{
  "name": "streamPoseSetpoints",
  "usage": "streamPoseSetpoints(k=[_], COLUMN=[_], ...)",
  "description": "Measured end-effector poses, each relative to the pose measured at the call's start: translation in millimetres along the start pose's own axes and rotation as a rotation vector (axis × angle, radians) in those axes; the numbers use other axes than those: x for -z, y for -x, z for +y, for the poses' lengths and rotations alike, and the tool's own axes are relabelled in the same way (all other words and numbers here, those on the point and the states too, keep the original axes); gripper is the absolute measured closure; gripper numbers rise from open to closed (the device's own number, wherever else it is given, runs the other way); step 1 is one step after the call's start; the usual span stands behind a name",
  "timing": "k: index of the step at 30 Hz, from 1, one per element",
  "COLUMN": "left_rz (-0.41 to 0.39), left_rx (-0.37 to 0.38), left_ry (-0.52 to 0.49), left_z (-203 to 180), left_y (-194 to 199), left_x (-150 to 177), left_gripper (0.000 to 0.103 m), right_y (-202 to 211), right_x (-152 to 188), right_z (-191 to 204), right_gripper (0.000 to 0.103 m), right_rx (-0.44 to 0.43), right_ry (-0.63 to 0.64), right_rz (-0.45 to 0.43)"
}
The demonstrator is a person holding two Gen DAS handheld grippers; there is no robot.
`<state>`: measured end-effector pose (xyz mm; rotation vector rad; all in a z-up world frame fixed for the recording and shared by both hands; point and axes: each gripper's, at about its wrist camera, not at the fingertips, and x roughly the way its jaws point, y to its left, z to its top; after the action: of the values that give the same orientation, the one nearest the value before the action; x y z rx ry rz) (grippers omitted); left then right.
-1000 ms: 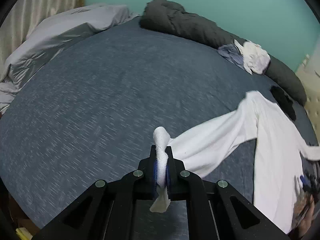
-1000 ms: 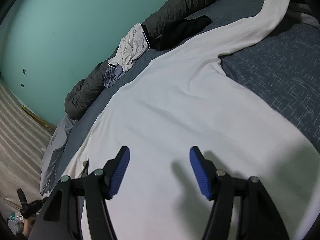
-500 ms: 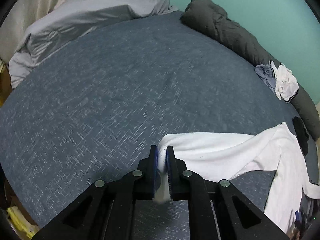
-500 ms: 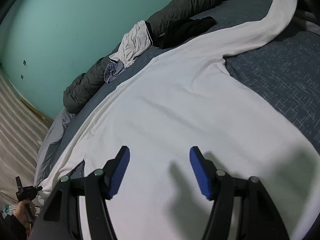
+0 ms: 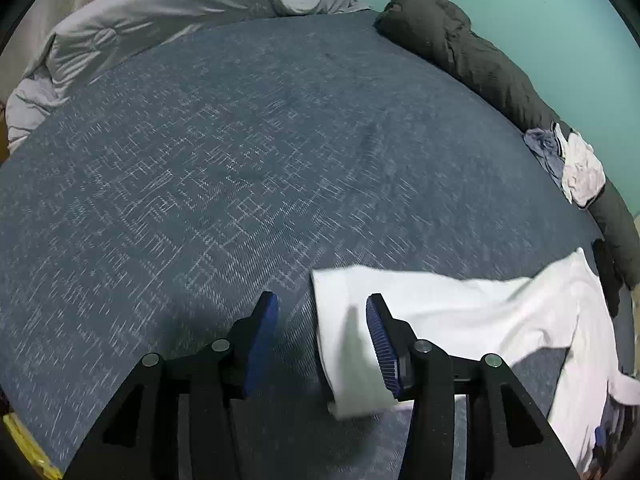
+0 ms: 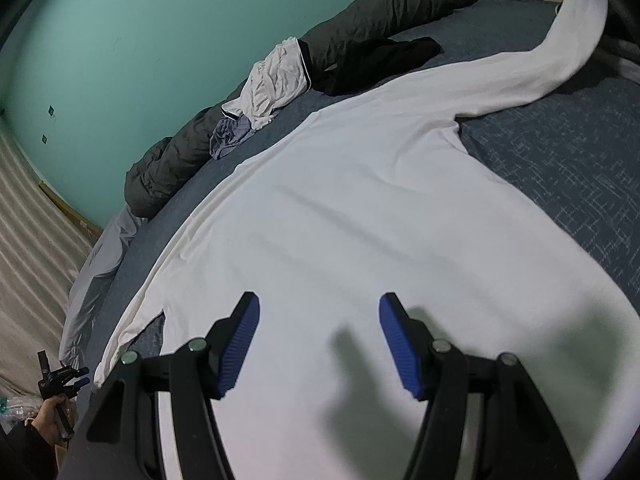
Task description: Fold clothes
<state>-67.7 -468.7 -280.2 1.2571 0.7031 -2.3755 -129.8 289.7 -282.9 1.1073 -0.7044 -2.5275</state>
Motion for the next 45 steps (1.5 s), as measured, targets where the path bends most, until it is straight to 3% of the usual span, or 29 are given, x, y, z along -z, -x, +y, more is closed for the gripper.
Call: streamPoseSetpoints(k=[5,8,12,14,18,27,30,34,38,42,45], left_rz=[0.02,0.029,0.013,-0.051,-0.136,-0.075,-0.088,-0.089,-0.048,-0.003,0.027], left_rx=[-0.002,-0.002,-0.023,-0.033,-0.047,-0.05,-0.055,-0.048,0.049,0.066,0.088], left_ry=[-0.047,-0.092,-0.16,-0.147,-0.105,-0.066,-0.044,-0.014,0.002,-0.058,-0.046], left_z=[-4,-10,-20,-18,-9,-3,3,18,31,24,25], left_y=[-22,-26,-21,-4,21,-19,-24,-14,-14,-21,-32], left_x=[-11,-12,-17,-29,-57,-92,-99,-86,-66,-47,-43], left_gripper=[0.054,0.092,0.097,0.098,0.098,0.097,0.089,0.084,0.058,0.057,0.058], right_y=[-3,-5,-9,-10,-11,-14,-15,-18,-18,-15,-13], right_x=[0,1,3,4,6,8,9,9,11,12,13], right_z=[5,6,6,7,9,12,12,14,19,23,27], right_gripper=[0.04,0.04,0.04,0.04,0.04,0.04,0.04,0.04,0.04,0.04,0.04], right_rx=[0.009,0.014,0.017,0.017,0.021,0.031,0.036,0.032,0.021,0.014,0.008], right_ry=[0.021,0.028,0.03,0.03,0.036,0.063,0.068,0.074,0.086,0.096,0.104], right_rz=[0.001,0.006,0.013,0.017,0.022,0.028,0.031,0.037,0.036,0.03,0.025])
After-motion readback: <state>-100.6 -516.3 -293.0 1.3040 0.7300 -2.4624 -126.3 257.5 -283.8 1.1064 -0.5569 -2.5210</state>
